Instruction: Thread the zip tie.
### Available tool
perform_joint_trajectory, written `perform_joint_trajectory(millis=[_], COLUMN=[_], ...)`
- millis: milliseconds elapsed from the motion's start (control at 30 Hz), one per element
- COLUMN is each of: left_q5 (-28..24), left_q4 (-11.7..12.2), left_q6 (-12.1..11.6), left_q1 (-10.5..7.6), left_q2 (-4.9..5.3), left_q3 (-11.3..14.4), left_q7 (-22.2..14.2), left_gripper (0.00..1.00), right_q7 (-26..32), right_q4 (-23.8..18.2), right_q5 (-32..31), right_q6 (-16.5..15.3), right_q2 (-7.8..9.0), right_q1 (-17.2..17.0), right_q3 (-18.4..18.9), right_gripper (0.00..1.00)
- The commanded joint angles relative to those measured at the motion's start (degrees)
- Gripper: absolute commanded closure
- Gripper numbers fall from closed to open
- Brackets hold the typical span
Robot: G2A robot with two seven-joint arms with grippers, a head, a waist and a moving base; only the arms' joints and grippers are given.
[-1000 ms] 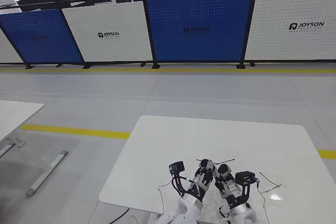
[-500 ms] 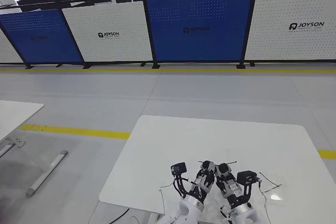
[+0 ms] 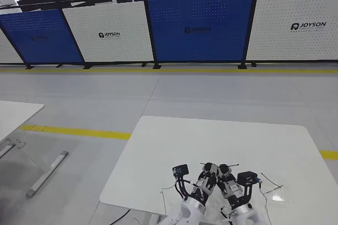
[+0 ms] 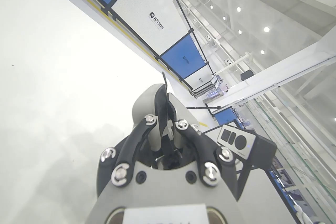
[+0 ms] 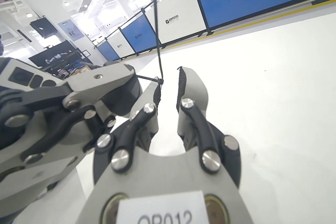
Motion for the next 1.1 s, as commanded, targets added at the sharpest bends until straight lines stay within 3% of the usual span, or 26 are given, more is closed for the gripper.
perform_joint_trajectory(millis=[0, 300, 567, 1067], left_q5=[0.0, -0.9, -1.4, -3.4], left_q4=[0.2, 0.4, 0.4, -2.4], left_q6=[-0.1, -0.4, -4.1, -8.9], left_q1=[-0.06, -0.42, -0.19, 1.44], left_q2=[-0.03, -0.24, -0.2, 0.05], left_q3=[0.0, 0.0, 0.1, 0.0], left_q7=[0.1, 0.7, 0.8, 0.5], left_gripper=[1.0, 1.0, 1.0, 1.0], right_q7=[-0.1, -0.6, -0.1, 0.1], right_q4=[0.0, 0.2, 0.8, 1.8], right_q5=[0.0, -0.2, -0.7, -2.1], right_q6=[0.0, 0.1, 0.3, 1.2], right_q2=[0.01, 0.07, 0.09, 0.18], right_q1=[0.0, -0.1, 0.3, 0.7], right_q3=[0.0, -0.1, -0.4, -0.8], right_gripper=[1.0, 1.0, 1.0, 1.0])
